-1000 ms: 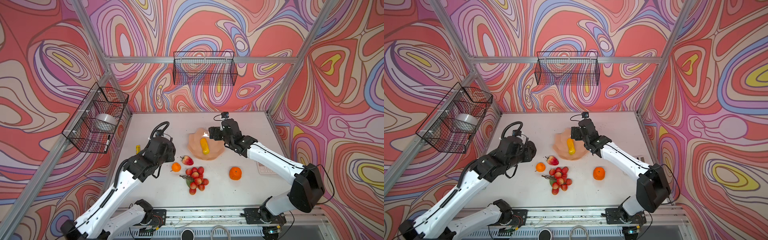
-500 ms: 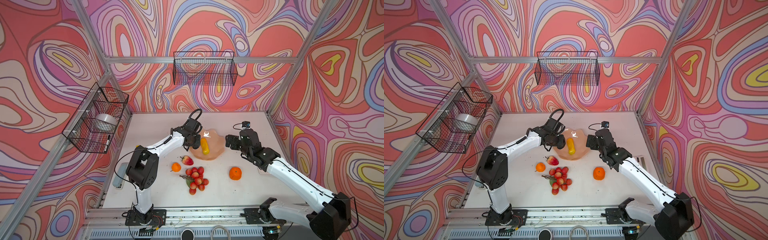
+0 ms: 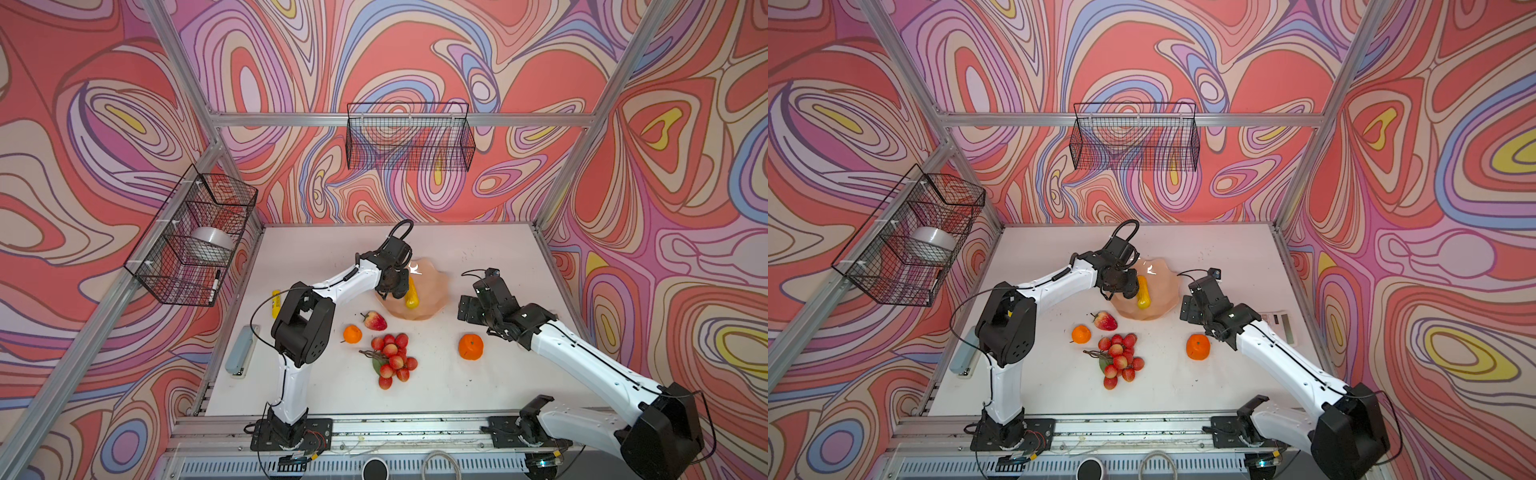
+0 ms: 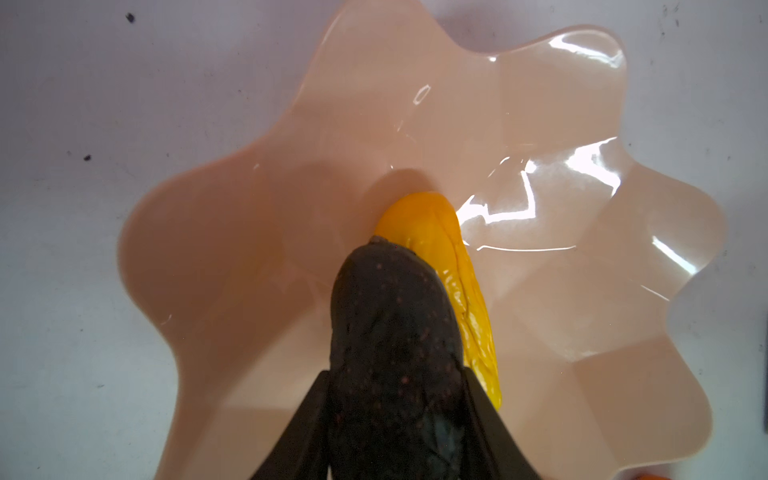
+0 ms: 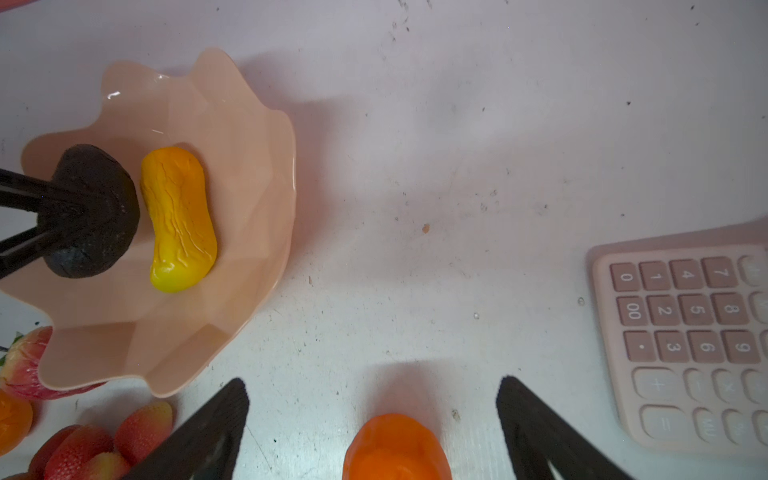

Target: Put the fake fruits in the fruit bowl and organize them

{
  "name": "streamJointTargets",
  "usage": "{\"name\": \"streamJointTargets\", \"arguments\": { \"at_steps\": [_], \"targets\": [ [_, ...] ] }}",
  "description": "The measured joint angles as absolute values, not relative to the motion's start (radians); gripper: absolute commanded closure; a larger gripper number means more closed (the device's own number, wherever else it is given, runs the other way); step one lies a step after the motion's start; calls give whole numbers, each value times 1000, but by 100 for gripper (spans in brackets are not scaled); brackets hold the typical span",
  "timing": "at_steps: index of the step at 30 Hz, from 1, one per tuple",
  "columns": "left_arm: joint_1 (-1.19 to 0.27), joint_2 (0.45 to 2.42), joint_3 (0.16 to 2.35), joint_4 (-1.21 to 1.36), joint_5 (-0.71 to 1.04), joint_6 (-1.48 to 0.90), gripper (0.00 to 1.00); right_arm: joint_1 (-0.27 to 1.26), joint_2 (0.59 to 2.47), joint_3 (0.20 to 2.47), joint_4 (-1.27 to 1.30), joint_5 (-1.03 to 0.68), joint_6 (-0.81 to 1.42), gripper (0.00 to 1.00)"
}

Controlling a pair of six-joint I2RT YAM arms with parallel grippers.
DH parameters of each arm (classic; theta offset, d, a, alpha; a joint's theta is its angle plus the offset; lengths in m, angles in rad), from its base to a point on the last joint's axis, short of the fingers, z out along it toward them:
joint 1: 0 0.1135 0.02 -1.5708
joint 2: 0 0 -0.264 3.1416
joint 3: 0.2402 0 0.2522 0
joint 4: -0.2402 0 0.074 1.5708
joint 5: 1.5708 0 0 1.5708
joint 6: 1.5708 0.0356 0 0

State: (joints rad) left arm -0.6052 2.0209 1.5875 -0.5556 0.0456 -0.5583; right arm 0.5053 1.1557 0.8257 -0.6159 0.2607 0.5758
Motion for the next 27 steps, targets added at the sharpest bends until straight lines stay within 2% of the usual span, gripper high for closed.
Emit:
{"name": "streamJointTargets", "arguments": {
  "at_steps": [2, 4, 7, 14, 19, 22, 27],
  "targets": [
    [-608, 2028, 1588, -556, 47, -564, 53, 505, 1156, 797, -619, 234, 597, 3],
    [-609, 2032, 1588, -556, 50, -570, 42, 505, 1156, 759, -621, 202, 624, 4],
    [-609, 2032, 1585, -546, 49, -578, 35, 505, 1156, 719, -628, 170, 658, 4],
    [-609, 1992, 1528, -505, 51, -598, 31, 505, 1152, 664, -642, 113, 714, 6],
    [-609, 1822, 1465, -440, 12, -599, 27, 514, 1152, 625, -629, 67, 752, 11],
    [-609, 1654, 1404, -373, -52, -598, 23, 524, 1152, 615, -625, 54, 768, 20],
    [-609, 1379, 1253, -286, -217, -595, 19, 529, 1154, 612, -607, 60, 775, 47]
  ]
}}
